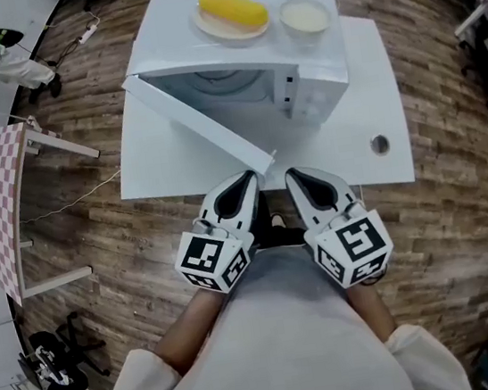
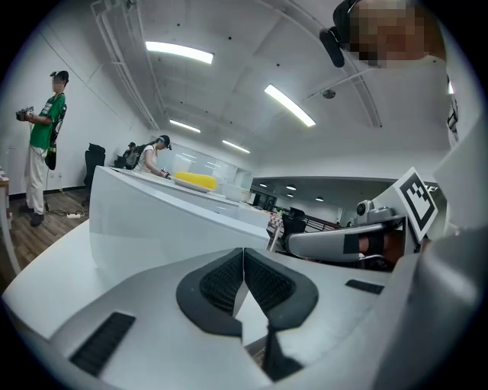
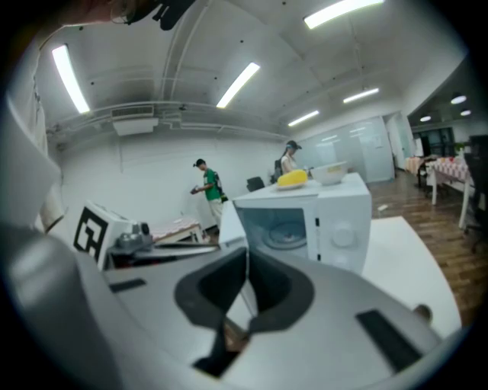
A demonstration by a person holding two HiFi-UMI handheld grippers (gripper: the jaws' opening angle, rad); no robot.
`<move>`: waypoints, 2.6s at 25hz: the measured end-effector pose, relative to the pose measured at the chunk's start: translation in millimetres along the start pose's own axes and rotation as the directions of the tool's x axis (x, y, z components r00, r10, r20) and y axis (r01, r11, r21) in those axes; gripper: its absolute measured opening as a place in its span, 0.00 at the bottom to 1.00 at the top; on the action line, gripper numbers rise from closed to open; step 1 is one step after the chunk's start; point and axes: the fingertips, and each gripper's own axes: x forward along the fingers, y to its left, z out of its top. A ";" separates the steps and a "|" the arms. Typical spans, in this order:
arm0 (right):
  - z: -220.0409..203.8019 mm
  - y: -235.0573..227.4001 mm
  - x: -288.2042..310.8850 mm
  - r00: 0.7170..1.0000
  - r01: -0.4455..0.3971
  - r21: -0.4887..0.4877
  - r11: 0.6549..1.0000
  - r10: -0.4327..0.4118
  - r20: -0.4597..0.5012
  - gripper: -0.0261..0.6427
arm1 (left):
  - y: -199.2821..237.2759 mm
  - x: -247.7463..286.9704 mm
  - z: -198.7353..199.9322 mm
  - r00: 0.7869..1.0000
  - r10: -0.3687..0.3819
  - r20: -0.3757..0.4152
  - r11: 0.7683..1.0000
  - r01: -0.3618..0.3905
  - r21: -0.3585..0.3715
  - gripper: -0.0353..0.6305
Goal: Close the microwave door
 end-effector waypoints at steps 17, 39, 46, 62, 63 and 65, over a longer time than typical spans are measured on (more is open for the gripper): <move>16.0 -36.1 18.1 0.997 0.067 0.051 0.996 -0.068 0.035 0.07 | -6.4 40.2 13.5 0.997 -0.075 -0.016 0.994 0.076 0.075 0.08; 19.3 -46.3 30.8 0.995 0.101 0.060 0.993 -0.102 0.007 0.07 | -0.3 67.4 21.9 0.995 -0.097 -0.006 0.995 0.097 0.014 0.08; 17.9 -51.2 32.1 0.992 0.123 0.057 0.991 -0.123 -0.006 0.07 | 1.0 74.7 25.6 0.995 -0.100 0.003 0.995 0.100 0.004 0.08; 15.6 -58.3 34.1 0.988 0.153 0.047 0.987 -0.152 -0.029 0.07 | 2.9 97.5 30.6 0.993 -0.114 0.000 0.993 0.114 -0.001 0.08; 15.3 -58.8 34.6 0.988 0.154 0.048 0.987 -0.153 -0.031 0.07 | 3.6 98.7 30.8 0.993 -0.115 -0.001 0.993 0.115 -0.003 0.08; 14.9 -60.9 35.4 0.986 0.162 0.053 0.985 -0.160 -0.034 0.07 | 5.1 101.7 32.0 0.993 -0.121 -0.002 0.993 0.120 -0.007 0.08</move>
